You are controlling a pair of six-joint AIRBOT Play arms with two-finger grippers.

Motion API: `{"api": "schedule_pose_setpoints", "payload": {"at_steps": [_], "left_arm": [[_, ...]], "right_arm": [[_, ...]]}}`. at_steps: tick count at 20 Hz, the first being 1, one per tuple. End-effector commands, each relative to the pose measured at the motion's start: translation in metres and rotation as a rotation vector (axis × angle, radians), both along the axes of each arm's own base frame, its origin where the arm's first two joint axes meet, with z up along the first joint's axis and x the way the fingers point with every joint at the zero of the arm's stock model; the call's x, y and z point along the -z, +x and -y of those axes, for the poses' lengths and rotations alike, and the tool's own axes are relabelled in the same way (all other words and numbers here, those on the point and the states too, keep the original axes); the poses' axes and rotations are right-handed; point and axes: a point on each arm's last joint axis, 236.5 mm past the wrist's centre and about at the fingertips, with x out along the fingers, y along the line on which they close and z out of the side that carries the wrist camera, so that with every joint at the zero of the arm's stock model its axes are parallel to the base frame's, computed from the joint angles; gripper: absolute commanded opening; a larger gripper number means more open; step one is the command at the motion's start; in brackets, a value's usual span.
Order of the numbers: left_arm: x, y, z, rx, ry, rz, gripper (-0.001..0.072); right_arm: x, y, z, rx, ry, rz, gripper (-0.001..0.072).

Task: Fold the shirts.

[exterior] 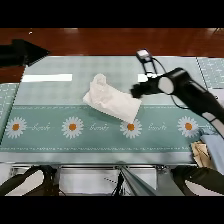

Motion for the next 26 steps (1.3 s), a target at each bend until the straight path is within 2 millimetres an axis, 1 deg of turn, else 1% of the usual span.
{"api": "schedule_pose_setpoints", "payload": {"at_steps": [1,2,3,5,6,7,8,11,13,15,16,18,19,20,21,22,23,24,25,26], "left_arm": [[0.004,-0.005,-0.018,-0.013,0.005,-0.024,0.0024],[0.005,-0.008,-0.017,-0.003,0.005,-0.032,0.0024],[0.005,-0.009,-0.017,0.004,0.006,-0.036,0.0024],[0.005,-0.010,-0.016,0.006,0.006,-0.037,0.0024],[0.006,-0.010,-0.016,0.006,0.006,-0.037,0.0024],[0.005,-0.010,-0.016,0.006,0.006,-0.037,0.0024],[0.005,-0.010,-0.016,0.006,0.006,-0.037,0.0024],[0.006,-0.010,-0.016,0.006,0.006,-0.037,0.0024],[0.006,-0.010,-0.016,0.006,0.006,-0.037,0.0024],[0.006,-0.010,-0.016,0.005,0.006,-0.037,0.0023],[0.006,-0.010,-0.017,0.005,0.007,-0.038,0.0023],[0.012,-0.009,-0.019,0.001,0.028,-0.049,0.0024],[0.016,-0.009,-0.022,-0.001,0.044,-0.056,0.0024],[0.019,-0.009,-0.023,-0.003,0.055,-0.062,0.0024],[0.021,-0.010,-0.024,-0.004,0.063,-0.065,0.0023],[0.022,-0.010,-0.025,-0.004,0.067,-0.066,0.0024],[0.022,-0.010,-0.025,-0.005,0.069,-0.067,0.0024],[0.023,-0.009,-0.025,-0.009,0.070,-0.066,0.0023],[0.023,-0.007,-0.026,-0.013,0.070,-0.065,0.0024],[0.024,-0.005,-0.027,-0.019,0.069,-0.065,0.0024]], "right_arm": [[0.035,-0.069,0.107,0.230,-0.093,-0.296,0.0556],[0.052,-0.075,0.087,0.301,0.096,-0.341,0.0612],[0.064,-0.074,0.061,0.372,0.300,-0.368,0.0613],[0.072,-0.059,0.023,0.468,0.587,-0.325,0.0614],[0.073,-0.051,0.012,0.508,0.673,-0.293,0.0614],[0.075,-0.045,0.003,0.545,0.735,-0.261,0.0615],[0.079,-0.044,-0.005,0.564,0.766,-0.250,0.0614],[0.104,-0.050,-0.031,0.564,0.759,-0.290,0.0615],[0.119,-0.050,-0.048,0.579,0.768,-0.299,0.0615],[0.121,-0.042,-0.062,0.598,0.812,-0.273,0.0612],[0.117,-0.038,-0.068,0.600,0.838,-0.255,0.0571],[0.106,-0.031,-0.076,0.578,0.879,-0.231,0.0308],[0.101,-0.029,-0.080,0.559,0.891,-0.227,0.0120],[0.093,-0.026,-0.083,0.530,0.908,-0.229,0.0033],[0.077,-0.025,-0.089,0.450,0.928,-0.227,0.0032],[0.054,-0.025,-0.093,0.345,0.945,-0.212,0.0032],[0.030,-0.026,-0.092,0.264,0.953,-0.197,0.0032],[0.003,-0.028,-0.083,0.211,0.950,-0.178,0.0032],[-0.021,-0.029,-0.068,0.207,0.935,-0.160,0.0032],[-0.046,-0.030,-0.045,0.225,0.901,-0.131,0.0032]]}}
